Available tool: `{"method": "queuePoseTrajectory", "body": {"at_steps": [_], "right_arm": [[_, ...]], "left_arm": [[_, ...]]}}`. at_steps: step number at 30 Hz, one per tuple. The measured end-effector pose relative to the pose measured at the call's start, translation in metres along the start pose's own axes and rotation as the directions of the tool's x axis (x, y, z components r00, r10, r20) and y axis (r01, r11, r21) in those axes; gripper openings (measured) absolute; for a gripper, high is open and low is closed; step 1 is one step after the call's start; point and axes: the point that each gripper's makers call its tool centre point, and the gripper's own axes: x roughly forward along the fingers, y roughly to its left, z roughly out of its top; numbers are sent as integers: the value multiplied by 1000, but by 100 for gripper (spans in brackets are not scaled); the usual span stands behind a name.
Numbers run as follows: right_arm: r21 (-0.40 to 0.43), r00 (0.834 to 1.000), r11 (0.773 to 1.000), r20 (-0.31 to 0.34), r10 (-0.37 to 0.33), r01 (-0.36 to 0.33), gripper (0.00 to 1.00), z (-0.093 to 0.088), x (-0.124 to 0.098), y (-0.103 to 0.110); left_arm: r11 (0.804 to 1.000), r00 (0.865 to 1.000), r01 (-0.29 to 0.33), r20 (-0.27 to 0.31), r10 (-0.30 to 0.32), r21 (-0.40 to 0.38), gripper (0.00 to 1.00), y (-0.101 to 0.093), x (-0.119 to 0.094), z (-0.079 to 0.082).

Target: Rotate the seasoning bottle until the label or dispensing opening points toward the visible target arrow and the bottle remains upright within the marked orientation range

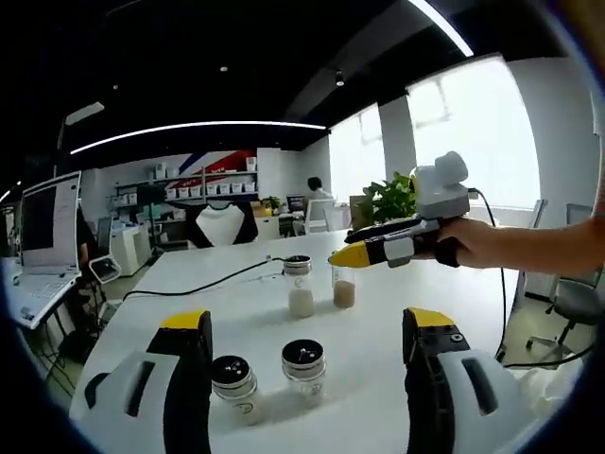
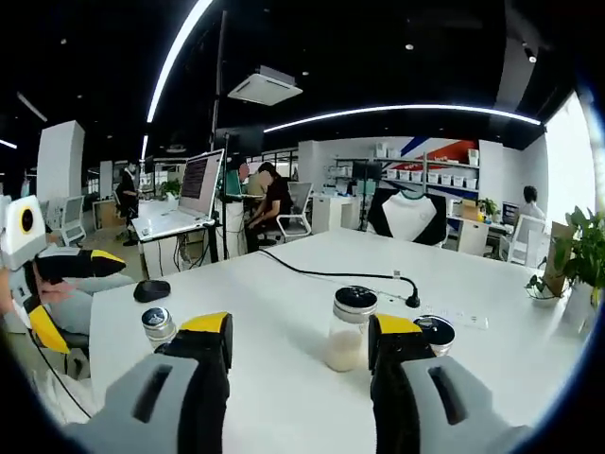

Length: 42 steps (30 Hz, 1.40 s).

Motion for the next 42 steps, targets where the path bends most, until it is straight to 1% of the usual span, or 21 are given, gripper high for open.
{"method": "queuePoseTrajectory", "body": {"at_steps": [3,6,8,12,15,19,20,21,23,24,29,31,34,38,41,42], "right_arm": [[-1,1000,1000,-1,3,-3,56,3,13,-5],[-1,1000,1000,21,-3,3,54,8,21,-11],[-8,1000,1000,24,-20,20,54,9,28,-18],[9,999,999,34,-38,38,53,12,42,-31],[3,997,997,26,-71,71,51,9,53,-42],[10,997,997,22,-75,75,51,7,54,-43],[49,997,995,5,-83,83,51,-1,63,-49],[67,995,992,-14,-103,104,50,-10,70,-53],[77,994,991,-13,-111,112,50,-13,74,-54],[82,993,989,-18,-118,119,50,-15,76,-54],[104,989,984,-24,-145,147,49,-23,87,-59],[147,981,970,-44,-187,192,46,-32,92,-65],[170,980,965,-41,-196,201,45,-35,96,-66],[172,979,964,-50,-196,202,43,-41,102,-65],[170,979,964,-55,-197,203,42,-44,103,-65],[154,980,968,-50,-193,198,40,-44,104,-64]], "left_arm": [[1000,1000,4,-1,-4,-3,88,-2,2,1],[1000,1000,4,-3,-4,-8,87,-4,4,1],[1000,1000,8,-7,-8,-14,88,-6,5,1],[1000,1000,17,-9,-17,-19,87,-9,6,1],[1000,1000,23,-11,-23,-20,87,-11,7,1],[1000,1000,24,-12,-24,-20,87,-11,7,1],[999,1000,26,-13,-26,-21,87,-11,8,1],[999,1000,23,-13,-23,-23,87,-10,7,2],[999,1000,15,-20,-16,-35,87,-7,8,1],[999,1000,11,-14,-12,-42,87,-6,8,2],[999,1000,21,-10,-21,-43,87,-9,12,5],[998,1000,27,-7,-27,-49,87,-10,14,6],[998,1000,29,0,-29,-51,87,-10,16,9],[998,1000,30,-1,-30,-48,87,-10,17,9],[999,999,32,-12,-32,-37,86,-10,17,4],[999,999,31,-19,-31,-35,86,-10,16,3]]}}
